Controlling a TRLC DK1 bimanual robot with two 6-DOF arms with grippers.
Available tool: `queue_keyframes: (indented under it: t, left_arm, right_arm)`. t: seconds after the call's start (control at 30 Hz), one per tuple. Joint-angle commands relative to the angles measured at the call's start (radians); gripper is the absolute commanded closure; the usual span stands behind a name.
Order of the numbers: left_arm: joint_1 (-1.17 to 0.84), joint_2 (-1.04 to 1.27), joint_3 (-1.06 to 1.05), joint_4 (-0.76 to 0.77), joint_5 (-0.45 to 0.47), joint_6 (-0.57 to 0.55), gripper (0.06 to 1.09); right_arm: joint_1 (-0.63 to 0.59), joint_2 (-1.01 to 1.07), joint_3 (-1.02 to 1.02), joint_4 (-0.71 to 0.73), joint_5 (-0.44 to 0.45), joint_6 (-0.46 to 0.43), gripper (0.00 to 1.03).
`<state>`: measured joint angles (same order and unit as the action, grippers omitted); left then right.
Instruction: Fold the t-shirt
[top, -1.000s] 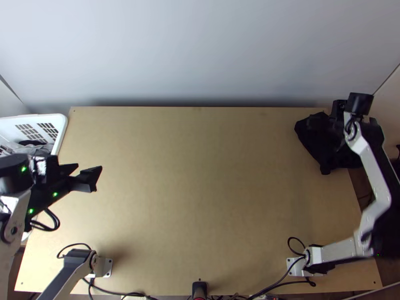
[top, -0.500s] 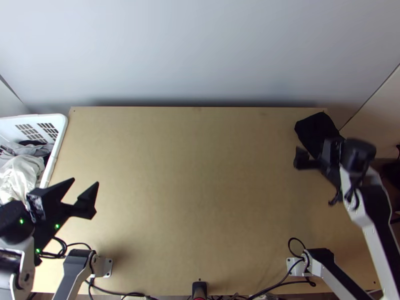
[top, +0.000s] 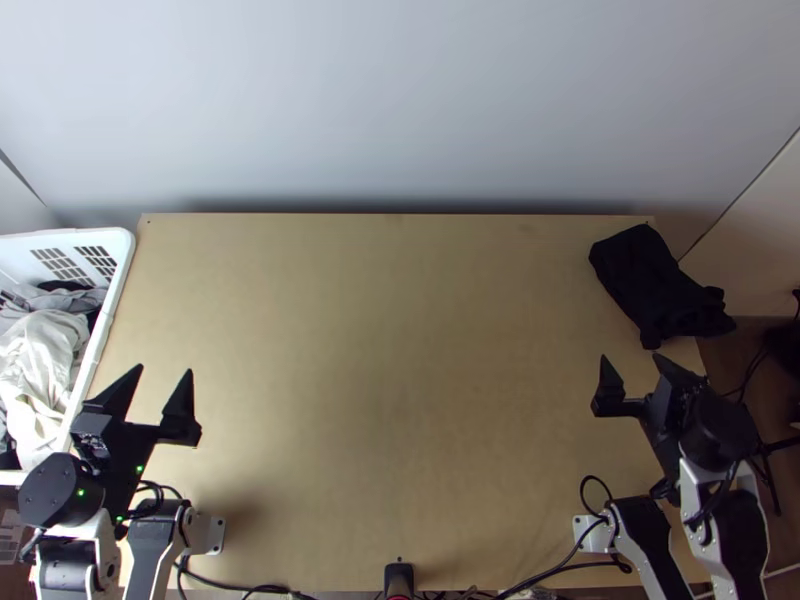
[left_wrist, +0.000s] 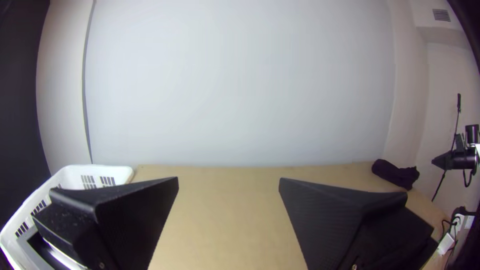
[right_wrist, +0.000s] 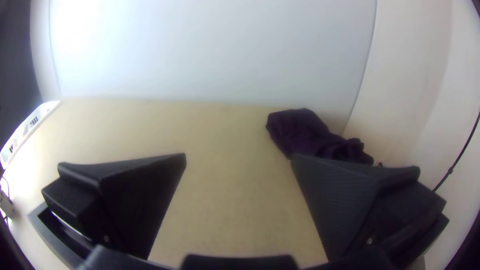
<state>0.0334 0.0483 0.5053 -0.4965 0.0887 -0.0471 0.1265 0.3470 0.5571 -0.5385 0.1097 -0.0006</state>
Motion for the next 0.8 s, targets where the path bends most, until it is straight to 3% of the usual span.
queue_keyframes:
  t: [0.0,0.17,0.33,0.43,0.53,0.77]
  left_arm:
    - [0.013,-0.050,-0.169,0.291,-0.089,0.067,0.11]
    - [0.011,-0.051,-0.304,0.447,-0.087,0.096,0.11]
    - [0.002,-0.051,-0.372,0.429,-0.087,0.033,0.11]
    - [0.003,-0.051,-0.404,0.309,-0.089,0.043,0.11]
    - [0.007,-0.050,-0.429,0.280,-0.089,0.078,0.11]
    - [0.007,-0.050,-0.429,0.280,-0.089,0.078,0.11]
  right_arm:
    - [0.004,-0.106,-0.088,0.107,0.042,0.004,0.04]
    - [0.001,-0.106,-0.217,0.247,0.071,0.045,0.04]
    - [-0.004,-0.356,-0.425,0.439,0.082,0.024,0.04]
    - [-0.001,-0.353,-0.444,0.408,0.081,0.083,0.04]
    - [0.030,-0.347,-0.464,0.284,0.084,0.300,0.04]
    - [0.028,-0.348,-0.464,0.282,0.082,0.315,0.04]
